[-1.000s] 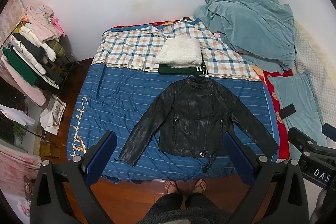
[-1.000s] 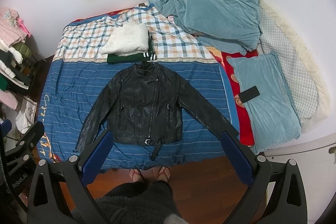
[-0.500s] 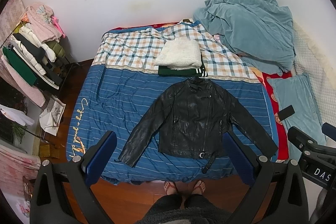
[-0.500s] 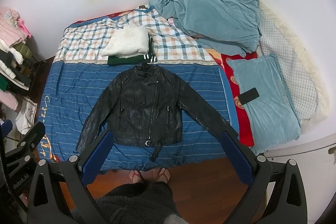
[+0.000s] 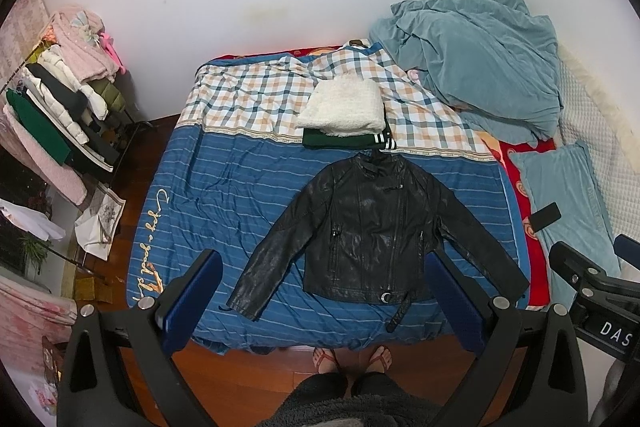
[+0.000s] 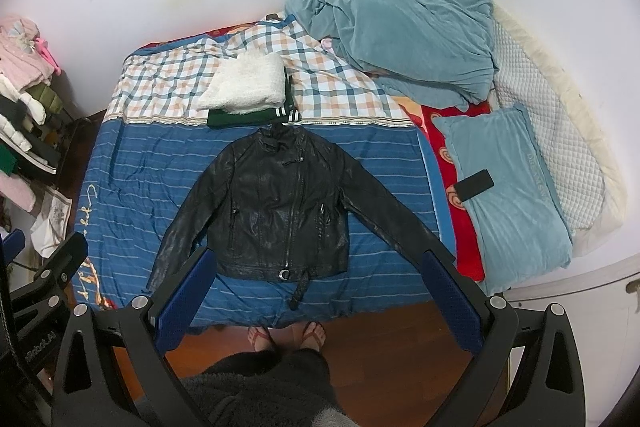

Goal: Fold large clothes

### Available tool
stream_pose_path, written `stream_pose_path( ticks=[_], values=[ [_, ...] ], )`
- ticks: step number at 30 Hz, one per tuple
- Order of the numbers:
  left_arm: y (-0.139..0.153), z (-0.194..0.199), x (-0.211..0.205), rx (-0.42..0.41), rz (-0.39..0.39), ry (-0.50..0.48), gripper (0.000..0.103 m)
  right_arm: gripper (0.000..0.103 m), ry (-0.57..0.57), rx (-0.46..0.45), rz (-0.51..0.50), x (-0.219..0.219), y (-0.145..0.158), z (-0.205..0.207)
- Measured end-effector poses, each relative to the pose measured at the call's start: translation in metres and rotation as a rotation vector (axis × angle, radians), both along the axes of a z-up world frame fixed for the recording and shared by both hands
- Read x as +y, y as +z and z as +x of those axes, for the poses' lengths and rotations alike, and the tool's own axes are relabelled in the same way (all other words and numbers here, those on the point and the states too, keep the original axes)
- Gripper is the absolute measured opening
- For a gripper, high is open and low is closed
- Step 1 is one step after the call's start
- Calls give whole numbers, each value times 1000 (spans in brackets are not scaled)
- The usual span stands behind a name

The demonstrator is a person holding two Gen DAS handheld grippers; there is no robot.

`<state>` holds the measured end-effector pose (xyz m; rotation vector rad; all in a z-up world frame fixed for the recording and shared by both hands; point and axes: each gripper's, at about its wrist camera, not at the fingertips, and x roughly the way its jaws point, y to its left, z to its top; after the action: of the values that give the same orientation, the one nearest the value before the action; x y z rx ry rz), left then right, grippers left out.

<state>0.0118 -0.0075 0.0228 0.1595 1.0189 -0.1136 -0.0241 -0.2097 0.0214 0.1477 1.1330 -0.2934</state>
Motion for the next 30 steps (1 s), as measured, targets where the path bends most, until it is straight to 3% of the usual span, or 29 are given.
stream_pose_path(
  ticks=[18,22,25,28,29,30],
  values=[
    [-5,11,24,-14,-20,-15,103,103,-4,-8,-1,2,4,0],
    [-23,30,30,-89,17,7,103,103,-42,-18,31,-2,1,14],
    [-55,55,31,-113,48,25,103,103,-94,-57,110,-17,-29,24],
    [-106,81,24,-91,86,39,103,103,-230,-33,187,-48,-93,29],
    [-122,87,21,-80,97,43,103,101,-276,-29,213,-59,-116,28],
    [-146,97,15,-62,111,48,103,89,-340,-22,252,-78,-144,27]
  ],
)
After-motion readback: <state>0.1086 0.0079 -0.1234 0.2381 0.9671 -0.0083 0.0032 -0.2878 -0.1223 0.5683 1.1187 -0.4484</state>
